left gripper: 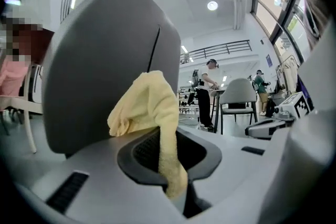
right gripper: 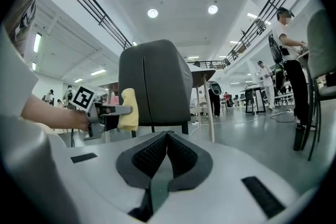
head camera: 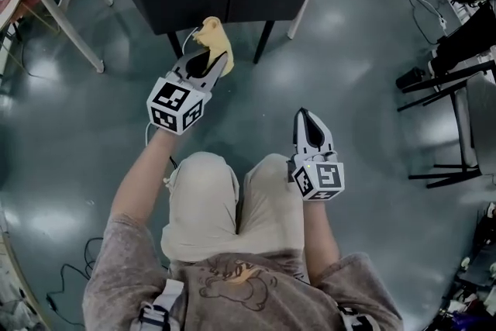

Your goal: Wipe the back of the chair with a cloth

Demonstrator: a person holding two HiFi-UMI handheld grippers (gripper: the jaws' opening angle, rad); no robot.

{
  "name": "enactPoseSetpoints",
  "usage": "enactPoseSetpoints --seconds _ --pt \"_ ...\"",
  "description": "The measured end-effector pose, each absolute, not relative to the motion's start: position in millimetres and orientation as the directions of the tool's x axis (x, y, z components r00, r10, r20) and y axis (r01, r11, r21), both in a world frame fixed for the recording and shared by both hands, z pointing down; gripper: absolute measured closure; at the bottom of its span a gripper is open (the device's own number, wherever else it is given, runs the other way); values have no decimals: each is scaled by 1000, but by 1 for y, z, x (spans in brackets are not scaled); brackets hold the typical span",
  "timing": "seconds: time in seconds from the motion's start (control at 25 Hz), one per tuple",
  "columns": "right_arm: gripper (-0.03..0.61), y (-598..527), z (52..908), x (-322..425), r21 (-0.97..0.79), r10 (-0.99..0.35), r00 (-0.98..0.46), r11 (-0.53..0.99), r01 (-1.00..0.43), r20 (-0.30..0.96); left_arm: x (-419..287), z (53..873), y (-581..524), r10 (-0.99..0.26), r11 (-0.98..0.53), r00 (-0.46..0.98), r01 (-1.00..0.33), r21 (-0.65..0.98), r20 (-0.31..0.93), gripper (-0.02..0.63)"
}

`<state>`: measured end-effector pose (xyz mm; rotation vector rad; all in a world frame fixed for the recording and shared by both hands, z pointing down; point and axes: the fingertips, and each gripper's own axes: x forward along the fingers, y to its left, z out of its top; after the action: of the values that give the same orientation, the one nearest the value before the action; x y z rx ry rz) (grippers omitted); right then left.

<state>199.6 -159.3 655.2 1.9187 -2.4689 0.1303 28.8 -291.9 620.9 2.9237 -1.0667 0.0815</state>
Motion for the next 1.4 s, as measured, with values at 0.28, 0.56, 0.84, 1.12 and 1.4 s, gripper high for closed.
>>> enactPoseSetpoints --seconds 0.28,0.56,0.84,1.12,1.4 --pt "552 -159 656 190 -58 -959 -275 272 -961 63 -31 617 -263 -717 -693 695 -719 46 51 555" --pt "552 -168 659 190 -76 -952 -295 290 -954 82 -40 612 -252 -733 -678 678 -735 22 60 555" --pt "552 -183 591 162 -78 -935 -345 339 -938 85 -48 552 -262 -723 -689 689 -725 26 61 555" --pt "552 -199 419 139 -105 -922 -371 360 -927 108 -54 374 -273 -697 -712 712 -701 38 86 555" --pt "552 -209 234 127 -120 -927 -352 338 -934 128 -68 189 -282 -691 -713 714 -699 57 112 555"
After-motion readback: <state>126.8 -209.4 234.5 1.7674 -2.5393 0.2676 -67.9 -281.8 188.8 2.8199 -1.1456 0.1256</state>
